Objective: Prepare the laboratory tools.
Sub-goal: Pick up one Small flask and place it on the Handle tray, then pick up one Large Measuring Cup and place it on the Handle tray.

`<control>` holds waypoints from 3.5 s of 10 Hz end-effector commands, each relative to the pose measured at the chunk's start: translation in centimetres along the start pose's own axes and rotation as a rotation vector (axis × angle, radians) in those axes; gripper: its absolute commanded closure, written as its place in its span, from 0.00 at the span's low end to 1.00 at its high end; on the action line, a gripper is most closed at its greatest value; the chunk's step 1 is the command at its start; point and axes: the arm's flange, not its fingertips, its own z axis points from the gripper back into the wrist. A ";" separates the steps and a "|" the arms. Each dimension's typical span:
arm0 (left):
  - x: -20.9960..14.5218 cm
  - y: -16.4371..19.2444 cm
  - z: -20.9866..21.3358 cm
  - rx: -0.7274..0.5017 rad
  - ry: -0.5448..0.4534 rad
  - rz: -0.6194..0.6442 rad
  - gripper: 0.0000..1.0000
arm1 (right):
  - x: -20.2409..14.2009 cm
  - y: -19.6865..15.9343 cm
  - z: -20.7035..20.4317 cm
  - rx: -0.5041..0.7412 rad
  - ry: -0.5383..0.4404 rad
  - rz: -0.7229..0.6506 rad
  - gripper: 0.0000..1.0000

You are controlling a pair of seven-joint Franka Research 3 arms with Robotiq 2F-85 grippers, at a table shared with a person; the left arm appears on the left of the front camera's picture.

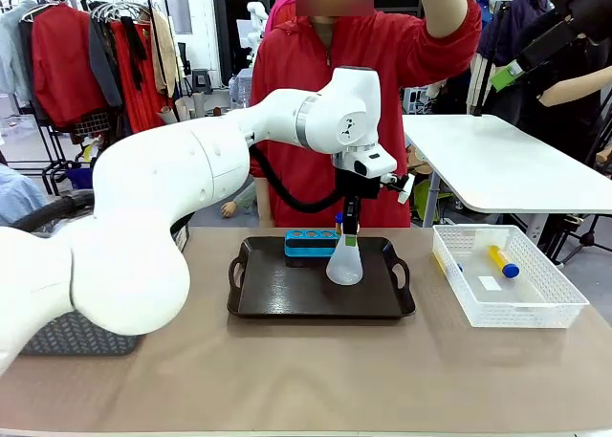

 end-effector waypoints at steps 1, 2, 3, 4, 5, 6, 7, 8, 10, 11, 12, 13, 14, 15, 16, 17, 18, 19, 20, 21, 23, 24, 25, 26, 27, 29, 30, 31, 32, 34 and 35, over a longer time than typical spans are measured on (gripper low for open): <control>2.2 4.2 0.9 -0.021 -0.008 -0.016 1.00 | 0.2 0.1 0.1 0.006 -0.010 0.006 0.00; 2.1 4.0 0.5 -0.028 -0.010 -0.022 0.94 | 0.2 0.1 0.1 0.006 -0.010 0.006 0.00; 2.1 3.9 0.2 -0.032 -0.007 -0.026 0.84 | 0.2 0.1 0.1 0.006 -0.010 0.006 0.00; 2.2 3.7 0.0 -0.033 -0.007 -0.028 0.65 | 0.2 0.1 0.1 0.006 -0.010 0.006 0.00; 2.3 3.5 0.0 -0.036 -0.010 -0.026 0.46 | 0.2 0.1 0.1 0.006 -0.010 0.006 0.00; 2.2 3.2 0.2 -0.027 -0.005 -0.017 0.27 | 0.2 0.1 0.1 0.006 -0.010 0.006 0.00; 2.0 2.8 0.6 -0.029 -0.008 -0.015 0.08 | 0.2 0.1 0.1 0.006 -0.010 0.006 0.00; 2.0 2.2 1.1 -0.023 -0.010 -0.006 0.00 | 0.2 0.1 0.1 0.006 -0.010 0.006 0.00; 1.6 0.4 2.9 -0.011 -0.015 0.019 0.00 | 0.2 0.1 0.1 0.006 -0.010 0.006 0.00; 1.2 -1.0 4.1 -0.006 -0.015 0.028 0.00 | 0.2 0.1 0.1 0.006 -0.010 0.006 0.00; 0.7 -2.4 5.5 0.011 -0.016 0.046 0.00 | 0.2 0.1 0.1 0.006 -0.010 0.006 0.00; 0.0 -3.7 6.7 0.023 -0.018 0.057 0.00 | 0.2 0.1 0.1 0.006 -0.010 0.006 0.00; -0.8 -5.0 7.8 0.040 -0.009 0.074 0.00 | 0.2 0.1 0.1 0.006 -0.010 0.006 0.00; -1.8 -6.1 9.2 0.065 -0.016 0.090 0.00 | 0.2 0.1 0.1 0.006 -0.010 0.006 0.00; -2.9 -7.2 10.6 0.087 -0.018 0.138 0.00 | 0.2 0.1 0.1 0.006 -0.010 0.006 0.00; -4.4 -9.1 12.9 0.108 -0.012 0.193 0.00 | 0.2 0.1 0.1 0.006 -0.010 0.006 0.00; -5.9 -10.3 14.7 0.131 -0.004 0.256 0.00 | 0.2 0.1 0.1 0.006 -0.010 0.006 0.00; -7.7 -12.2 16.7 0.127 -0.007 0.311 0.00 | 0.2 0.1 0.1 0.006 -0.010 0.006 0.00; -9.4 -14.5 18.3 0.125 0.019 0.386 0.00 | 0.2 0.1 0.1 0.006 -0.010 0.006 0.00; -11.5 -16.3 19.2 0.132 0.025 0.498 0.00 | 0.2 0.1 0.1 0.006 -0.010 0.006 0.00; -16.0 -19.5 20.8 0.121 0.022 0.690 0.00 | 0.2 0.1 0.1 0.006 -0.010 0.006 0.00; -18.5 -21.0 21.4 0.123 0.018 0.796 0.00 | 0.2 0.1 0.1 0.006 -0.010 0.006 0.00; -20.9 -22.5 21.7 0.108 -0.003 0.881 0.00 | 0.2 0.1 0.1 0.006 -0.010 0.006 0.00; -23.6 -23.7 21.5 0.115 -0.036 0.964 0.00 | 0.2 0.1 0.1 0.006 -0.010 0.006 0.00; -26.1 -24.7 21.5 0.120 -0.025 1.020 0.00 | 0.2 0.1 0.1 0.006 -0.010 0.006 0.00; -29.8 -26.0 20.3 0.123 -0.013 1.124 0.00 | 0.2 0.1 0.1 0.006 -0.010 0.006 0.00; -31.9 -26.8 19.6 0.082 0.001 1.197 0.00 | 0.2 0.1 0.1 0.006 -0.010 0.006 0.00; -33.8 -27.7 18.6 0.057 0.004 1.280 0.00 | 0.2 0.1 0.1 0.006 -0.010 0.006 0.00; -35.3 -29.0 17.4 0.035 0.005 1.356 0.00 | 0.2 0.1 0.1 0.006 -0.010 0.006 0.00; -36.8 -32.1 14.1 0.044 -0.006 1.428 0.00 | 0.2 0.1 0.1 0.006 -0.010 0.006 0.00; -37.9 -34.0 12.3 -0.011 -0.036 1.447 0.00 | 0.2 0.1 0.1 0.006 -0.010 0.006 0.00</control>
